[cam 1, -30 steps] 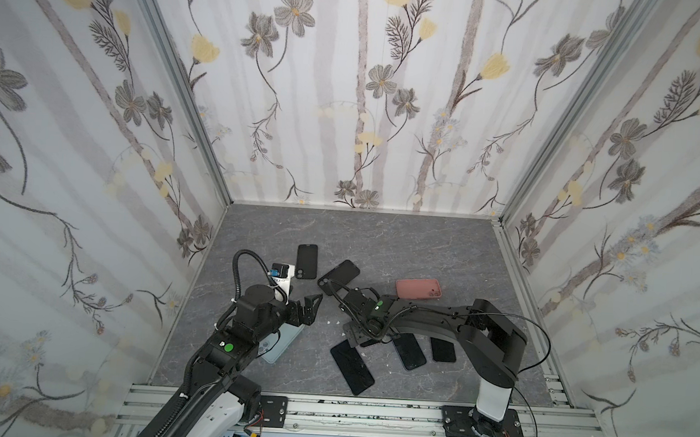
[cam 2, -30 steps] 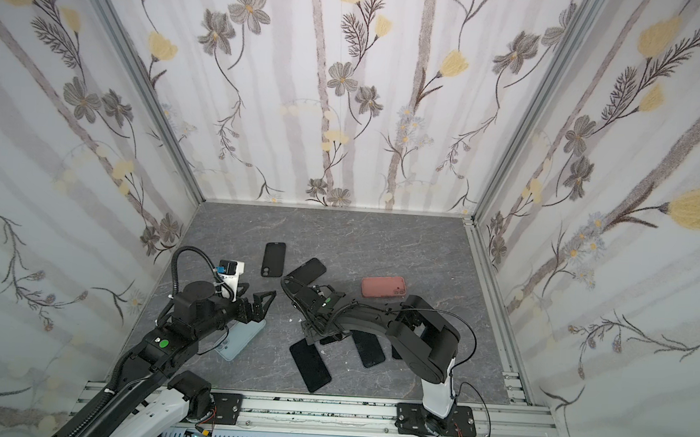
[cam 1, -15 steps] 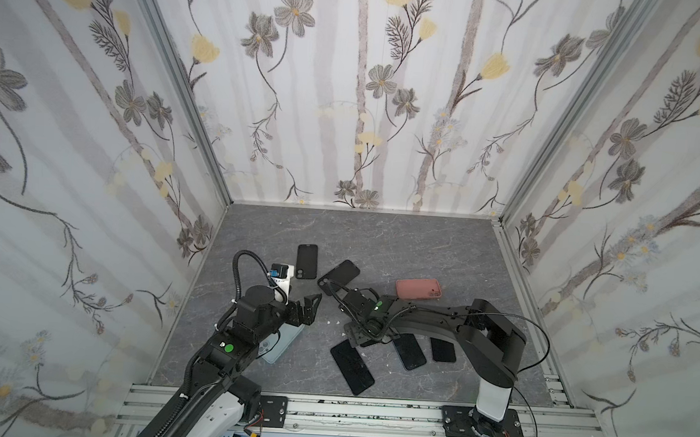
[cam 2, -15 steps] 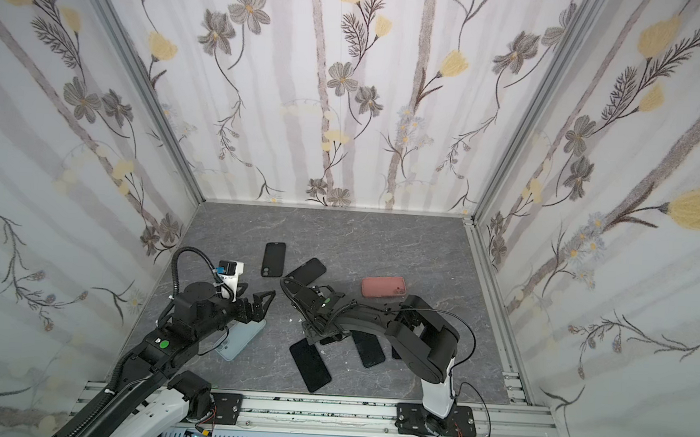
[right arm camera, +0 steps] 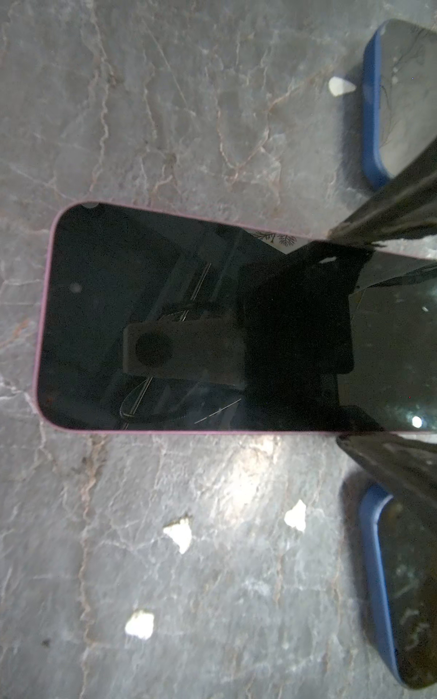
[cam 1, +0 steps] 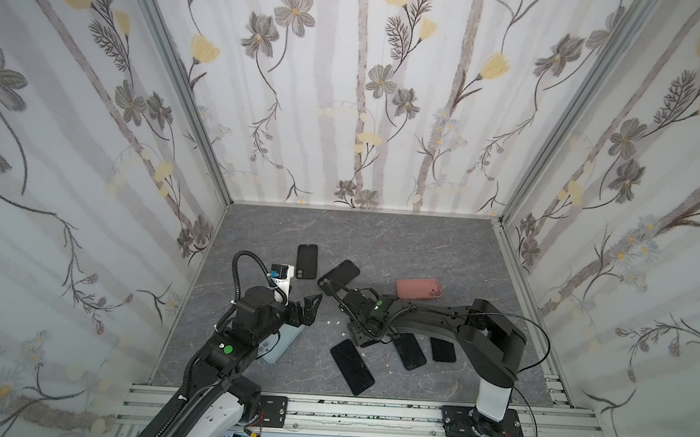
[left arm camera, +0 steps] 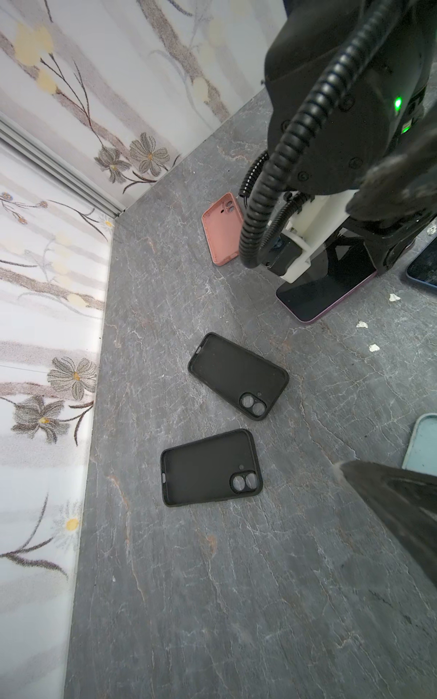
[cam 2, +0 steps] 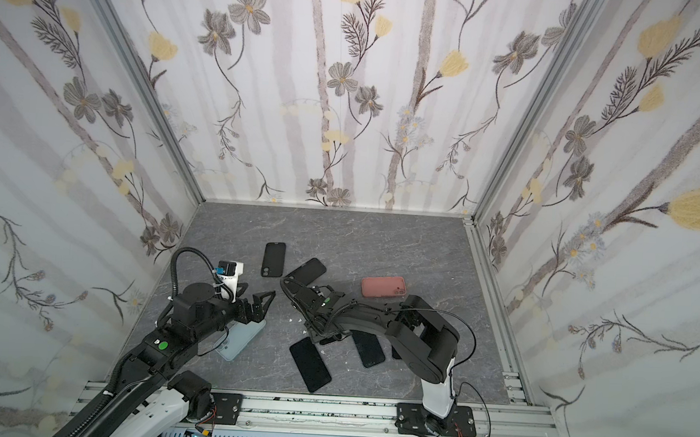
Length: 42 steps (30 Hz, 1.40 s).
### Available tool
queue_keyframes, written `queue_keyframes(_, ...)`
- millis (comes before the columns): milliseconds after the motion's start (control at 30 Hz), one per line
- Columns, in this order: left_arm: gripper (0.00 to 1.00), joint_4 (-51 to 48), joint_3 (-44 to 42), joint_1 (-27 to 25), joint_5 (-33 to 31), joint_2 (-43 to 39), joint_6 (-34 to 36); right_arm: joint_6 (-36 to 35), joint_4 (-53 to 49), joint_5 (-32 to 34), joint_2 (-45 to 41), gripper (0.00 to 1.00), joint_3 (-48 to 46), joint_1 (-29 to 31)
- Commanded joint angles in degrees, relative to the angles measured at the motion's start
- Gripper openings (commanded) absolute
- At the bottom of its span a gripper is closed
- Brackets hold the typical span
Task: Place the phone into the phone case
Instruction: 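Lower the right gripper and close it on the purple-framed phone's edge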
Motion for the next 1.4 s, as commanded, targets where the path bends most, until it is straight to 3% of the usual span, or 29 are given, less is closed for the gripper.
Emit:
queue_keyframes(0,1.0,1.28,-0.09,-0.2,-1.51,-0.48,0.33,-0.97,-0.68,-0.39,0.16,0.62,0.3,0.0)
queue_keyframes(500,1.0,1.46,-0.03,-0.39,-1.02,0.78,0.25,-3.29,2.37,3.68,-5.06,0.53,-1.46,0.08)
queue_keyframes(600,1.0,1.37,-0.08,-0.47,-1.16,0.92,0.29,-3.99,1.51,4.37,-4.96,0.57,-1.18,0.09)
queue_keyframes(800,1.0,1.81,-0.26,-0.39,-1.2,1.17,0.42,-5.54,1.55,4.34,-4.57,0.81,-0.75,-0.73)
queue_keyframes(1033,1.0,1.46,-0.19,-0.48,-1.7,1.4,0.51,-7.49,1.77,0.28,-1.51,0.87,0.89,-4.49)
queue_keyframes(1367,1.0,1.63,-0.34,-0.48,-2.11,1.78,0.58,-9.8,1.54,-3.86,2.34,0.86,1.44,-5.98)
